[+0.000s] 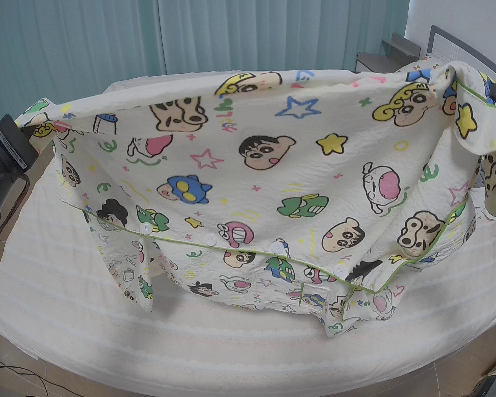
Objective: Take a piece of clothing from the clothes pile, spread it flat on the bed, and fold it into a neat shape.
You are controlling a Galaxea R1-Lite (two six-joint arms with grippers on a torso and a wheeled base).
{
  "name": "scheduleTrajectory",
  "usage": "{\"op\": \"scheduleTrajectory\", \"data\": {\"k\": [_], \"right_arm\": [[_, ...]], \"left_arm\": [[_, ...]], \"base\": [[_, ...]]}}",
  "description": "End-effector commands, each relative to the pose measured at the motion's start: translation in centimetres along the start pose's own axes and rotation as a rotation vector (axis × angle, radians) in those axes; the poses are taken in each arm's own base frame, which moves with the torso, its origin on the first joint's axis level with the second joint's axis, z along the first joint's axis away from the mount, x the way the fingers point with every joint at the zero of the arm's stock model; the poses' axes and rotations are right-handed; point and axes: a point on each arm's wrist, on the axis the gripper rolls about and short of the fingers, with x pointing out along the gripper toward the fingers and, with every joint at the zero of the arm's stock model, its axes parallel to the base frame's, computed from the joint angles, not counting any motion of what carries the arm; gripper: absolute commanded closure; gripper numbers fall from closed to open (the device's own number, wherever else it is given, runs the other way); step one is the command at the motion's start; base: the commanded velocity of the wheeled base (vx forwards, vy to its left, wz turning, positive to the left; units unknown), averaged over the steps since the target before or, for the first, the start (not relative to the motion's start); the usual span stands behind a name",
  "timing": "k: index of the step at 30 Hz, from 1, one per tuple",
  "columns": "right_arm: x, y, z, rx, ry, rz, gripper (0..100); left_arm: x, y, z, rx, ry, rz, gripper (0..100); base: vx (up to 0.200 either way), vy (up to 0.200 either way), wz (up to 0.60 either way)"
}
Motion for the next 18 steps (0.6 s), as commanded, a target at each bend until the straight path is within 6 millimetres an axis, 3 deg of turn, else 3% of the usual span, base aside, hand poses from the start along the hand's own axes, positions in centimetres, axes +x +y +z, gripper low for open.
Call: {"op": "scheduleTrajectory", "data": {"k": [1, 18], "right_arm": [[-0.3, 0.2, 0.0, -0.004, -0.003, 0.005, 100], [-1.6, 1.4, 0.4, -0.028, -0.037, 0.037, 100]], "left_arm": [[-0.1, 0.0, 0.1, -0.001, -0.002, 0.000, 100], [-1.1, 0.3, 0.6, -0.009, -0.024, -0.001, 100]], "base": [[-0.200, 0.000, 0.00], [-0.200, 0.000, 0.00]]}}
